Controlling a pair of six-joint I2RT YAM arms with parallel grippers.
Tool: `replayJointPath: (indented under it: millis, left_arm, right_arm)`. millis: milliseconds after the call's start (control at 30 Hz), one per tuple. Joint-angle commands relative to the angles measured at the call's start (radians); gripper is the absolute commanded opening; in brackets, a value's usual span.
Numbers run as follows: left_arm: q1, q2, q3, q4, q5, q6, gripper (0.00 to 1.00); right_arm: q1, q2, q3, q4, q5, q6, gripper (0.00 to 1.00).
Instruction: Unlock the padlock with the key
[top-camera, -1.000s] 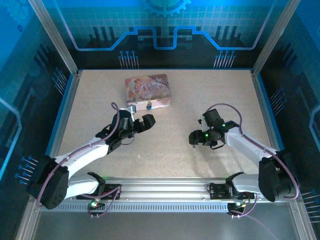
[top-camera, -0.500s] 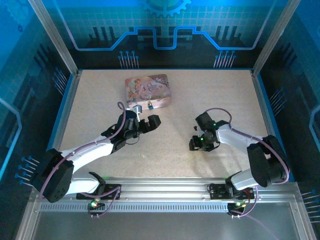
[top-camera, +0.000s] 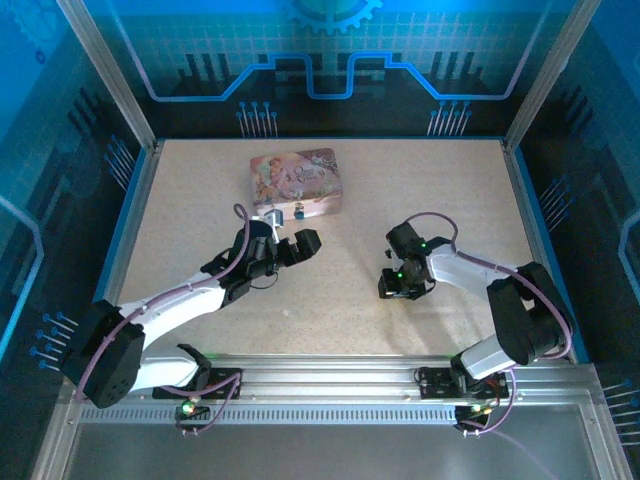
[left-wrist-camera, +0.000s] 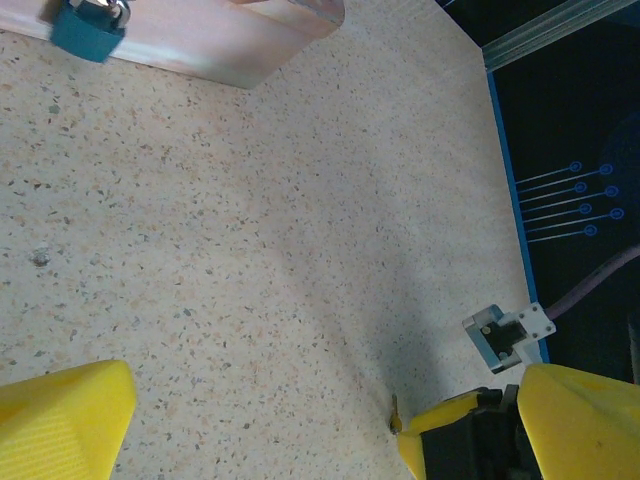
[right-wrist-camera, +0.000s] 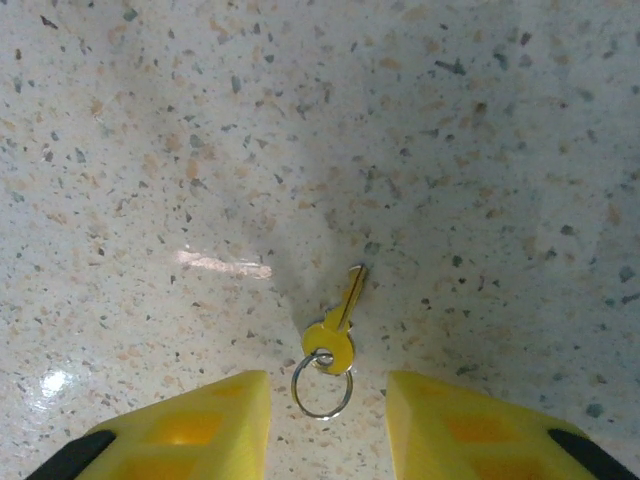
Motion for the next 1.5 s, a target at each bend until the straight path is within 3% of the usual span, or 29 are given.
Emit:
replayJointPath:
  millis: [0, 733, 1333, 1467]
  left_arm:
    - [-0.005, -0.025, 0.012, -0.015, -0.007, -0.006, 0.99]
    - [-0.005, -0.003, 0.035, -0.018, 0.004, -0.002, 0.99]
    - [-0.004, -0.012, 0.057, -0.052, -0.006, 0.02, 0.99]
    - [0.005, -0.024, 0.063, -0.062, -0.005, 0.009, 0.99]
  right_arm:
    - [0.016, 0.02, 0.023, -0.012, 0.014, 0.01, 0.34]
    - [0.039, 0.047, 0.028, -0.002, 0.042, 0.018, 0.24]
    - [0.042, 0.022, 0.026, -0.01, 0.083, 0.002, 0.01]
    - [0.04, -0.027, 0.01, 0.009, 0.098, -0.002, 0.0]
